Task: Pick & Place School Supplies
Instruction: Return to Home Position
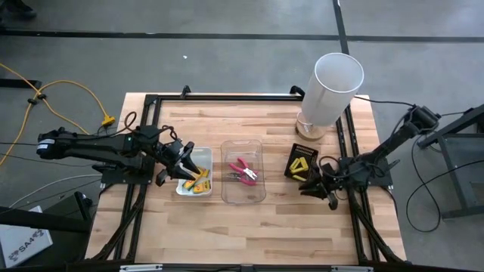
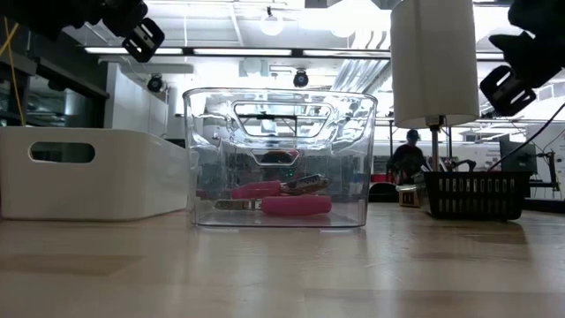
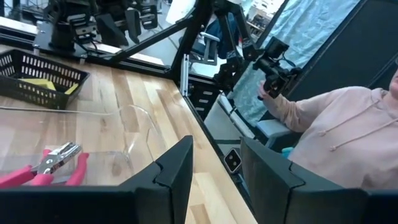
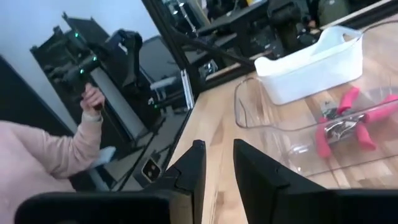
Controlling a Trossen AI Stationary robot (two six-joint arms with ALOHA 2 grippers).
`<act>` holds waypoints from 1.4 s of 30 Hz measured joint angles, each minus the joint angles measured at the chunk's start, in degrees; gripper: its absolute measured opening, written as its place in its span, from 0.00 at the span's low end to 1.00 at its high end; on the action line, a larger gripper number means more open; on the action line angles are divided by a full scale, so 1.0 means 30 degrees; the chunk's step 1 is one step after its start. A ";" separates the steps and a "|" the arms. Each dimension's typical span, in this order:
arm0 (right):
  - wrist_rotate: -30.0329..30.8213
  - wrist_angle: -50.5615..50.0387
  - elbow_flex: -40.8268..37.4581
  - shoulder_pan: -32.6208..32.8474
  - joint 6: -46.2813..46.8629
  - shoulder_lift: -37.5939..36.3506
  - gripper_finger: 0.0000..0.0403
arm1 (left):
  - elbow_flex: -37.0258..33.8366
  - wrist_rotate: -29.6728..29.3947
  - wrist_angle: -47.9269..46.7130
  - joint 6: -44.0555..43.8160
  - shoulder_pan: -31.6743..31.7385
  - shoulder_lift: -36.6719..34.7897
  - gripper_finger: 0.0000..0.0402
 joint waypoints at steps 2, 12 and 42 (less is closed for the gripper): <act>-0.0741 -0.0340 0.0000 -0.0390 0.0008 -0.0106 0.18 | 0.0000 0.0000 -0.0007 0.0000 -0.0055 0.0000 0.33; -0.0951 -0.4901 0.0000 -0.1802 0.0487 -0.3364 0.18 | 0.0000 0.0000 -0.0007 0.0000 -0.0165 0.0000 0.33; 0.0252 -1.0588 -0.1144 -0.1651 0.2527 -0.8000 0.18 | 0.0007 0.0013 -0.0007 0.0000 -0.0165 0.0007 0.33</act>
